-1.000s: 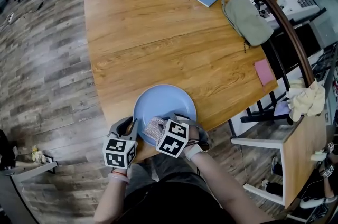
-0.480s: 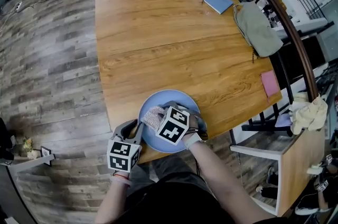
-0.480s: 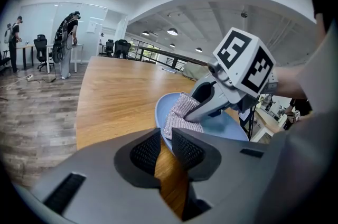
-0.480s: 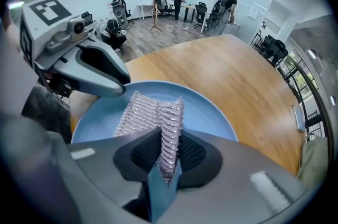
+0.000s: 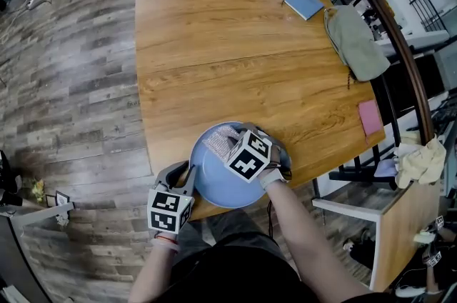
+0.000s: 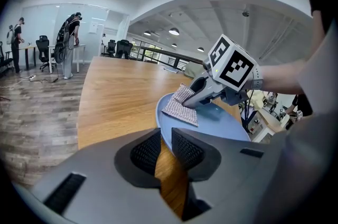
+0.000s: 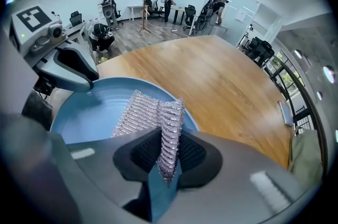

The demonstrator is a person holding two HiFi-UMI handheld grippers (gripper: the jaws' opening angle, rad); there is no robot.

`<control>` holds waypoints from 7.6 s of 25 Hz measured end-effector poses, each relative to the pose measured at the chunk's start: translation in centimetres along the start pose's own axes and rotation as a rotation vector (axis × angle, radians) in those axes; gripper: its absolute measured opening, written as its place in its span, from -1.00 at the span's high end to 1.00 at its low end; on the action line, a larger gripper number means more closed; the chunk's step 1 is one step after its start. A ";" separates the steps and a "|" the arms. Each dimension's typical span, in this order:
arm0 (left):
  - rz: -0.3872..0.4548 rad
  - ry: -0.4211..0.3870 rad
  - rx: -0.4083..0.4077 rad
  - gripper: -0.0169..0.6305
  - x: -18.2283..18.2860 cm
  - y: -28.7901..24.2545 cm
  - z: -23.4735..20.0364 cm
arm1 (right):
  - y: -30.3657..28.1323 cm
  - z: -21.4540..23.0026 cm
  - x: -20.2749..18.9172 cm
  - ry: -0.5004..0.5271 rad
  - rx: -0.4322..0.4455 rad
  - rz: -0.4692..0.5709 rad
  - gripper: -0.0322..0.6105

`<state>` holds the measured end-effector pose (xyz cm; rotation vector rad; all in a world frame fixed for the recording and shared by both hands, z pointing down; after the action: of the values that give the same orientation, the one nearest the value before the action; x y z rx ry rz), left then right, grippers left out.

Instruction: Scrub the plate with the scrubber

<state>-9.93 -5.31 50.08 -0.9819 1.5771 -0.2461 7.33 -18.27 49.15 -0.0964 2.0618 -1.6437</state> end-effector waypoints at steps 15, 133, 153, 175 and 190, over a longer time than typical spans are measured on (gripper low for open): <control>0.008 0.018 0.025 0.77 -0.1 0.1 0.1 | 2.4 0.3 -6.6 -0.149 -0.090 -0.038 0.65; -0.013 -0.001 0.027 0.77 0.0 0.1 0.3 | 1.0 0.7 -3.6 -0.010 -0.120 -0.022 0.65; -0.014 -0.006 0.023 0.77 0.2 0.0 0.0 | 3.7 -3.1 -8.5 -0.114 -0.086 -0.069 0.66; -0.009 0.003 0.029 0.77 0.1 0.0 0.0 | 2.4 -10.2 -2.7 0.113 0.056 -0.035 0.65; 0.000 0.011 0.033 0.77 0.2 0.2 0.1 | 1.0 -4.5 -1.4 0.007 0.025 0.018 0.65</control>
<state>-9.88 -5.25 49.77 -0.9567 1.5787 -0.2775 6.89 -13.45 49.31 -0.0640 2.0406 -1.6612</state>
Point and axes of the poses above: the fingertips, and each gripper's own axes: y backward along the fingers, z to its right, x out of its top, the point moved 10 cm from there along y, backward along the fingers, and after that the axes turned 2 degrees about -z, right-handed, at the moved point
